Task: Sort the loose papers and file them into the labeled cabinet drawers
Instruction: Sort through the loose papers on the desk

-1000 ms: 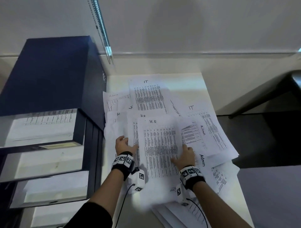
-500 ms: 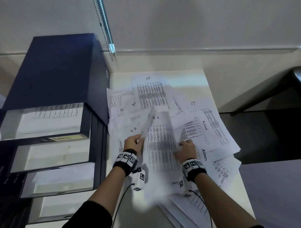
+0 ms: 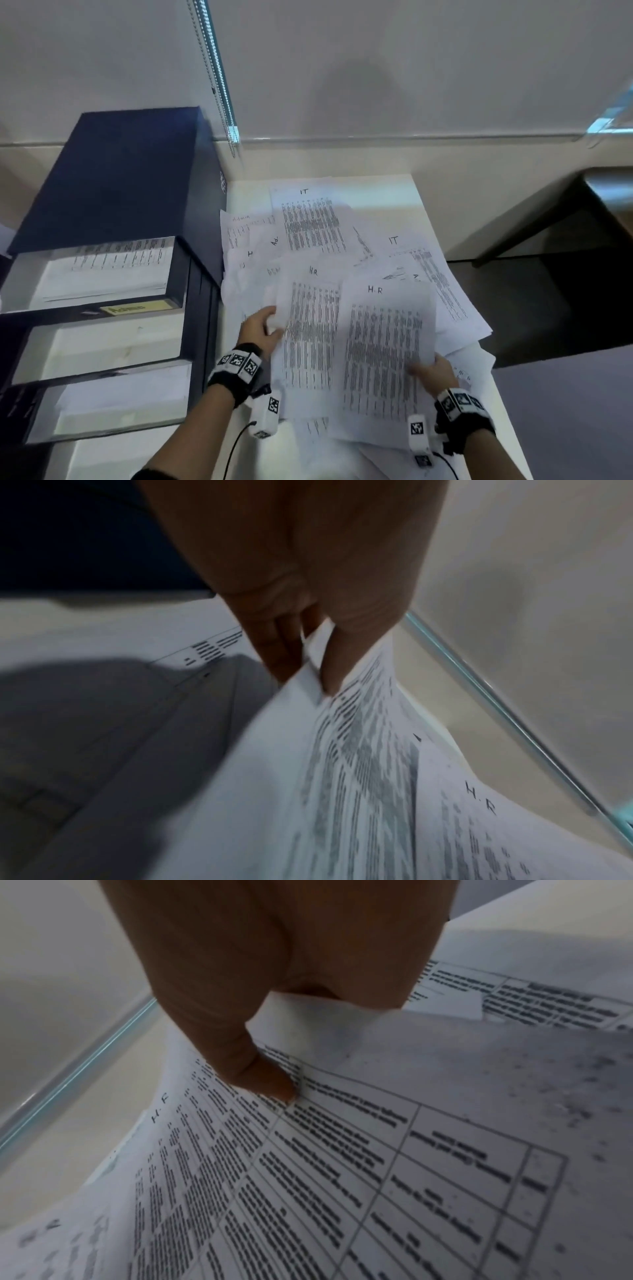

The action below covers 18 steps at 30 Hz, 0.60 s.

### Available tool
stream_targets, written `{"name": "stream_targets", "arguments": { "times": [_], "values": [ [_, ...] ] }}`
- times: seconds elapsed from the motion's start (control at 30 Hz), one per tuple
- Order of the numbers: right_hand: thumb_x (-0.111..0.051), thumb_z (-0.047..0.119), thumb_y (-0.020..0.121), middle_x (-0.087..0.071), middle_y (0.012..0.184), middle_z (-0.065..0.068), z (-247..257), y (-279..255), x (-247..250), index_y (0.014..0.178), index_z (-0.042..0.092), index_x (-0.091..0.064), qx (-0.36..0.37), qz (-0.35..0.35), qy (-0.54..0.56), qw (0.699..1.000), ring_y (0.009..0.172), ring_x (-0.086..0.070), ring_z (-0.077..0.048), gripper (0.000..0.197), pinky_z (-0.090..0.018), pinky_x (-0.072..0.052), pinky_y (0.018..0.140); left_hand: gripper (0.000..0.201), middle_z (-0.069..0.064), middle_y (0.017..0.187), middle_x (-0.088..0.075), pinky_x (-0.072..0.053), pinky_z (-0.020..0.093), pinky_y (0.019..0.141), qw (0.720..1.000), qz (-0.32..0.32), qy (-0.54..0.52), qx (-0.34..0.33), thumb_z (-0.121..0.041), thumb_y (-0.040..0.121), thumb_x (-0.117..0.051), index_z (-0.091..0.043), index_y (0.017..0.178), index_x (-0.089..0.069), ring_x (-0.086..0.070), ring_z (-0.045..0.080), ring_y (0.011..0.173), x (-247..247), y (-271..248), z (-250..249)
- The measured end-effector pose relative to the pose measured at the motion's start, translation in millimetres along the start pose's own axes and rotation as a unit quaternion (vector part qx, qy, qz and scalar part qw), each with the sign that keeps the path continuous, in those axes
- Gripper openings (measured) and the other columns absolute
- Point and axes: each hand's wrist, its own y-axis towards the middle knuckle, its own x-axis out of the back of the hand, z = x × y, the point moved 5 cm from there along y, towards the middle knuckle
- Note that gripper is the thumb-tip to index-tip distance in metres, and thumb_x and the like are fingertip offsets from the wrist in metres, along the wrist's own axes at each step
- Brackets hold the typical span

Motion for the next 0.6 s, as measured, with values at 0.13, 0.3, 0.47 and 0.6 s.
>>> {"name": "stream_targets", "arguments": {
  "times": [0.13, 0.3, 0.47, 0.6],
  "values": [
    [-0.069, 0.008, 0.082, -0.069, 0.1, -0.017, 10, -4, -9, 0.11, 0.0, -0.065, 0.003, 0.0, -0.013, 1.0, 0.085, -0.064, -0.028, 0.03, -0.026, -0.048, 0.067, 0.105, 0.012, 0.148, -0.042, -0.041, 0.037, 0.106, 0.987, 0.002, -0.111, 0.114, -0.002, 0.073, -0.082, -0.016, 0.154, -0.017, -0.049, 0.031, 0.128, 0, -1, 31],
    [-0.074, 0.016, 0.08, -0.069, 0.09, -0.007, 40, -7, -33, 0.104, 0.007, -0.068, 0.046, 0.005, -0.022, 0.999, 0.075, -0.064, -0.02, 0.026, -0.017, -0.044, 0.052, 0.09, 0.01, 0.104, -0.062, -0.049, 0.032, 0.09, 0.966, -0.014, -0.191, 0.175, 0.001, 0.055, -0.092, -0.008, 0.133, -0.048, -0.059, 0.024, 0.095, -11, -5, 33],
    [-0.082, 0.021, 0.075, -0.071, 0.098, -0.003, 68, -11, -54, 0.107, 0.011, -0.065, 0.077, 0.02, -0.013, 0.997, 0.08, -0.067, -0.017, 0.038, -0.012, -0.049, 0.058, 0.036, 0.01, 0.105, -0.072, -0.054, 0.037, 0.086, 0.976, 0.043, -0.175, 0.119, -0.026, 0.077, -0.082, -0.013, 0.106, -0.065, -0.067, 0.026, 0.095, -29, -4, -4],
    [-0.084, 0.02, 0.072, -0.069, 0.095, 0.004, 79, -10, -60, 0.108, 0.017, -0.061, 0.103, 0.017, 0.009, 0.994, 0.077, -0.066, -0.01, 0.043, -0.014, -0.049, 0.059, 0.091, 0.021, 0.145, -0.044, -0.036, 0.041, 0.11, 0.962, 0.126, -0.144, 0.196, -0.07, 0.091, -0.029, 0.001, 0.146, -0.035, -0.046, 0.036, 0.131, -32, -1, -7]
  ]
}}
